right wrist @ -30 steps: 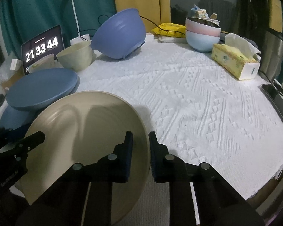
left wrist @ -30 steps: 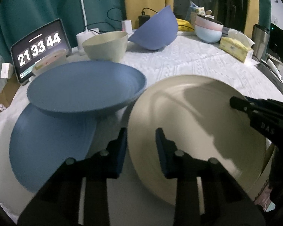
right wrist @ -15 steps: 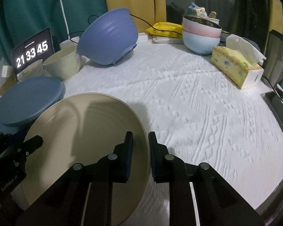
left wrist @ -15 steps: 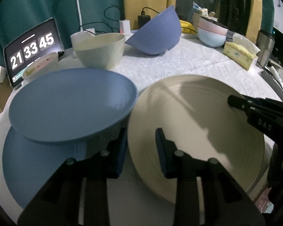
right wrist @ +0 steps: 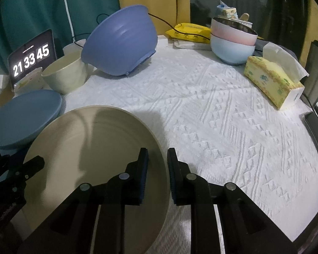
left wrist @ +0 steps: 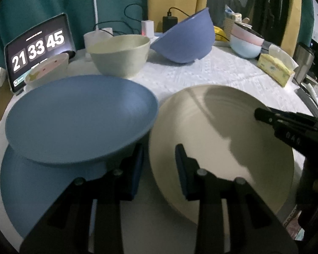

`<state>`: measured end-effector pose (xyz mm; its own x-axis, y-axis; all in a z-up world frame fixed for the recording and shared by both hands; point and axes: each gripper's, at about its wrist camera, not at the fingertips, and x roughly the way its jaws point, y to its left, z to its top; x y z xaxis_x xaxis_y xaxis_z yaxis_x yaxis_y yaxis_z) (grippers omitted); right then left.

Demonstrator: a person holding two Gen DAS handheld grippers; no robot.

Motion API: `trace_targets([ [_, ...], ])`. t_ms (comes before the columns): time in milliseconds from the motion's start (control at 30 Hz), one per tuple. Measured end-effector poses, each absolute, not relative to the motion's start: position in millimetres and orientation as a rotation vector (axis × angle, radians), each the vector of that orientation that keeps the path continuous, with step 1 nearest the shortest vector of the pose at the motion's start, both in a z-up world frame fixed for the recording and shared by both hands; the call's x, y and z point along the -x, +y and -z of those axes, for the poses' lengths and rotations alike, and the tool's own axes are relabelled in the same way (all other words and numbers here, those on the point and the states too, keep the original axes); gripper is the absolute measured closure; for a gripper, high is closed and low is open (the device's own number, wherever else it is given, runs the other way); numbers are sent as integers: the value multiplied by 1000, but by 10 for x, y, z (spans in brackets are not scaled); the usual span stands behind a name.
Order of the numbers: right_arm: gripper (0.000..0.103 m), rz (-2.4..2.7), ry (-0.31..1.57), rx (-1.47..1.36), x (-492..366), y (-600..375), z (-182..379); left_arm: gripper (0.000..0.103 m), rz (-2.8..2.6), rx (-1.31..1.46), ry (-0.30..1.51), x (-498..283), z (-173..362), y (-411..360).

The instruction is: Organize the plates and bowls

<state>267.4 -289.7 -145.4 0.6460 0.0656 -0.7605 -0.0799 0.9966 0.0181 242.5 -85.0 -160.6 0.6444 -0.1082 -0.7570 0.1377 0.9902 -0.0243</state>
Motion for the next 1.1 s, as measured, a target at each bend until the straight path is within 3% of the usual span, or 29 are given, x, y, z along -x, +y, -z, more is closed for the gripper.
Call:
trace_targets([
  [467,80,-54,798,43,-2491,-2811,1213,67,136,-27,788,-2133,1449,-679],
  [600,79,-60,782,51,-2435,-2751,1147,56,148,-21,763,-2045,1384,-644],
  [1100,78,-93,745,88,-2277,-2453,971,56,123,-11,672,-1741,1160,-383],
])
